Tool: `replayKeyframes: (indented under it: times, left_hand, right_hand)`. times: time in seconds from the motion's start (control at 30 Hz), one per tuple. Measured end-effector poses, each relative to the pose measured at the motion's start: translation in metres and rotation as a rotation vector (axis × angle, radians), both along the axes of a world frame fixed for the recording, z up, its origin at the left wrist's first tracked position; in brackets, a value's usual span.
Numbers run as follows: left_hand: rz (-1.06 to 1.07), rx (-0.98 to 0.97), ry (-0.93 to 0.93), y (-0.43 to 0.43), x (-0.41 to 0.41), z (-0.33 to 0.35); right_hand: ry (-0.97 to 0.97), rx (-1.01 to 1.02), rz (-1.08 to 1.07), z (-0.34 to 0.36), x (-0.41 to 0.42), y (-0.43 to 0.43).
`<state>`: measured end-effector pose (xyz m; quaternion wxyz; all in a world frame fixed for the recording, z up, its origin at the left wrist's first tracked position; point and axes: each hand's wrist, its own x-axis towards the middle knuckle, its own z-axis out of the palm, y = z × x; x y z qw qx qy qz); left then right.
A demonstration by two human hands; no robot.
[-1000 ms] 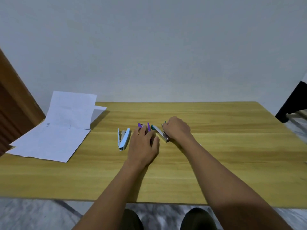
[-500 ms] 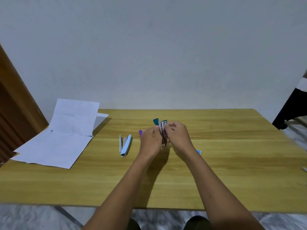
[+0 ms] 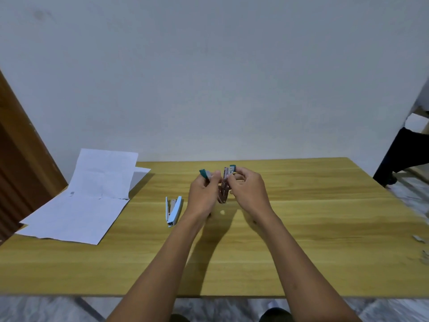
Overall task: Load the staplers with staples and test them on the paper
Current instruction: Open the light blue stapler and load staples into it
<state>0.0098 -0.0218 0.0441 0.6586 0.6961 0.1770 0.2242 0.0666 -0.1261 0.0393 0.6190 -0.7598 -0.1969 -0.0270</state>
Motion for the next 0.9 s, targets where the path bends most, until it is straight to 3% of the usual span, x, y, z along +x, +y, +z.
replayKeyframes:
  times: [0.1,0.2,0.37,0.6,0.7,0.9]
  left_hand:
    - [-0.016,-0.011,-0.010,0.004,-0.003,0.003]
    - [-0.079,-0.028,-0.016,0.011,-0.006,0.002]
    - [-0.299,-0.266,0.049,0.021,-0.014,0.005]
    - [-0.380,-0.217,0.207,0.007,-0.013,0.006]
    - [-0.456,-0.338,0.185,0.005,-0.012,0.005]
    - [-0.421,-0.402,0.162,0.009,-0.011,0.000]
  right_hand:
    - [0.083,0.027,-0.087,0.001,0.005,-0.005]
    - [0.252,0.195,-0.100,-0.001,0.010,-0.009]
    - [0.403,0.412,-0.071,0.006,0.015,-0.014]
    - [0.377,0.323,0.060,0.008,0.005,-0.001]
    - [0.267,0.248,0.065,0.009,-0.001,0.002]
    - [0.021,0.112,-0.058,0.004,-0.002,0.000]
